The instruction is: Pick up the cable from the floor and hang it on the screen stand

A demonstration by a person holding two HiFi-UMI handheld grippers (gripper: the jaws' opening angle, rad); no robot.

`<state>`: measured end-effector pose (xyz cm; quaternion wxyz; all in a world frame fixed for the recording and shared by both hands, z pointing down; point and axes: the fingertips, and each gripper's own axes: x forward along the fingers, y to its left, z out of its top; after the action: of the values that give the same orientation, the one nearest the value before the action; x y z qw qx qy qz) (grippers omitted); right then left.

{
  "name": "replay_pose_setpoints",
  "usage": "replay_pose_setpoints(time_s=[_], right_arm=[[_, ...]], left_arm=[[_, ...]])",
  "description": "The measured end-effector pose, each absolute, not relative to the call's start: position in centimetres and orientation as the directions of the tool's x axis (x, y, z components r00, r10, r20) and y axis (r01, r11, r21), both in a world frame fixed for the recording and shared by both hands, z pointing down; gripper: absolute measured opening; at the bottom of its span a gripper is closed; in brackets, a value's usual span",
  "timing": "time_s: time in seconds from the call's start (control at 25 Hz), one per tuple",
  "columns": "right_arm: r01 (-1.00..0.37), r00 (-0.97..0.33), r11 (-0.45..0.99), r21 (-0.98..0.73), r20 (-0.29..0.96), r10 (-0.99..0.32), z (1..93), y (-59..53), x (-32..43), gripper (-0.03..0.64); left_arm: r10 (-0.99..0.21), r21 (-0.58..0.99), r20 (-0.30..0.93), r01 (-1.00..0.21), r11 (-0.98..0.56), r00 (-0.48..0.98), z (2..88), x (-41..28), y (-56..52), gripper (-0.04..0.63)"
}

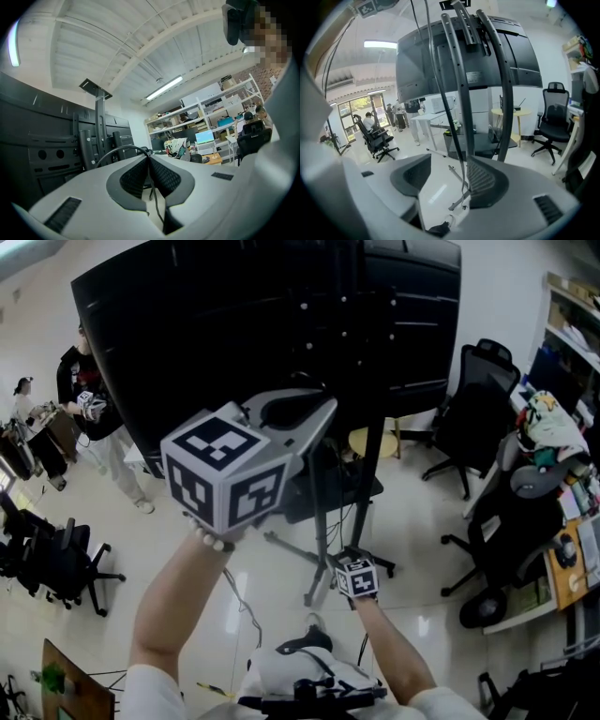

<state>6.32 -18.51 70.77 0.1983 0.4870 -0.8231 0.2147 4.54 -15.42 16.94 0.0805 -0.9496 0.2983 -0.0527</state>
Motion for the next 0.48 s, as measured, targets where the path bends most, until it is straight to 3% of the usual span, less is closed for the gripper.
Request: replay_pose_setpoints(time_s=[0.36, 0.48], right_arm=[[-0.906, -0.412, 0.399, -0.143, 0.518, -0.750, 70.4, -22.6, 7.3, 0.245], [-0.907, -0.393, 0.410, -0.092, 0.531, -0.751, 70.3, -23.9, 7.5, 0.170]], left_arm=[[-0.581, -0.187, 0.041, -0.565, -0.803, 0.813, 15.5, 4.4, -16.7, 0.017], [-0.593, -0.190, 0.029, -0.578, -0.793, 0.805, 14.9, 4.1, -17.3, 0.017]])
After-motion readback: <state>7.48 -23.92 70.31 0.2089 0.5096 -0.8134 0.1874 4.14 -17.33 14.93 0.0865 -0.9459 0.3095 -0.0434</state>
